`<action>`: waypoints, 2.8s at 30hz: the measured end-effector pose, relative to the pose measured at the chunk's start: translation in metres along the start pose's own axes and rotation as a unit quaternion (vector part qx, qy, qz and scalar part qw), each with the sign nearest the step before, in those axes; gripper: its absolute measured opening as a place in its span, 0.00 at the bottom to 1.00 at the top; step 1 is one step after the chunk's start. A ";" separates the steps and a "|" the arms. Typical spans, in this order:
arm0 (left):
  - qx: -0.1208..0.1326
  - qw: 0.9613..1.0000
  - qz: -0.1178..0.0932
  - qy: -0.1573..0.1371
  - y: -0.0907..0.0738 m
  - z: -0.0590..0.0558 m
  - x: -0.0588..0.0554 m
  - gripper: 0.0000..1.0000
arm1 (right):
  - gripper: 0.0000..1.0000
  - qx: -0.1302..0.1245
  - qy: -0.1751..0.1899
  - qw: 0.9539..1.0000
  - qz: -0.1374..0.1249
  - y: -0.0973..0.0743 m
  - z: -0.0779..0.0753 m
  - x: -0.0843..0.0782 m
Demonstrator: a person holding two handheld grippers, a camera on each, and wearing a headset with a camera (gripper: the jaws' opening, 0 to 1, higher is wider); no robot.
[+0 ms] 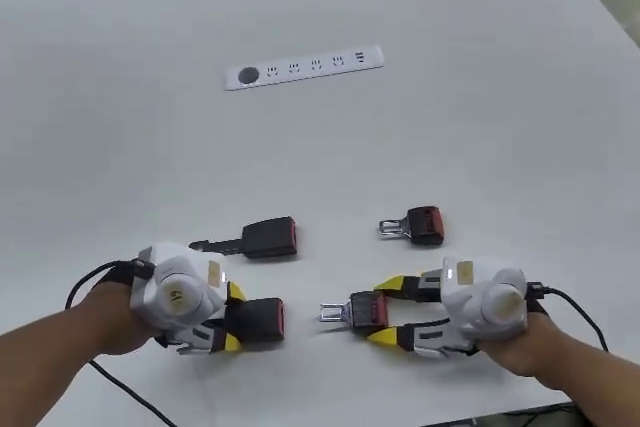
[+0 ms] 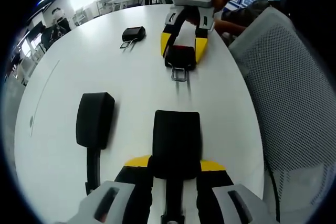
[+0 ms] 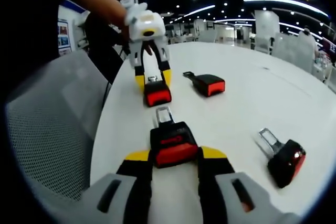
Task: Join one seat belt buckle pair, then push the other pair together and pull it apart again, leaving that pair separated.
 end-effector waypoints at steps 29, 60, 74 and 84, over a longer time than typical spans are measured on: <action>0.005 1.000 0.003 0.007 -0.001 -0.003 0.000 0.32 | 0.33 0.002 -0.027 0.999 0.044 0.048 -0.002 0.032; 0.003 1.000 -0.018 0.008 0.000 -0.001 -0.004 0.32 | 0.34 -0.005 -0.008 0.998 0.066 0.066 -0.004 0.047; -0.004 0.998 -0.059 0.000 0.000 0.001 -0.012 0.32 | 0.33 0.009 -0.048 0.994 0.093 0.064 -0.007 0.048; -0.008 0.996 -0.086 -0.019 0.000 0.001 -0.017 0.32 | 0.32 0.006 -0.052 0.995 0.088 0.063 -0.006 0.047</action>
Point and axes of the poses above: the centre of the closed fingertips' face, and the gripper's own axes: y roughly forward along the fingers, z roughly to its left, x roughly out of its top, the point moved 9 cm from there along -y, roughly backward along the fingers, and after that the axes turned 13 degrees about x, right-handed, at the moved point
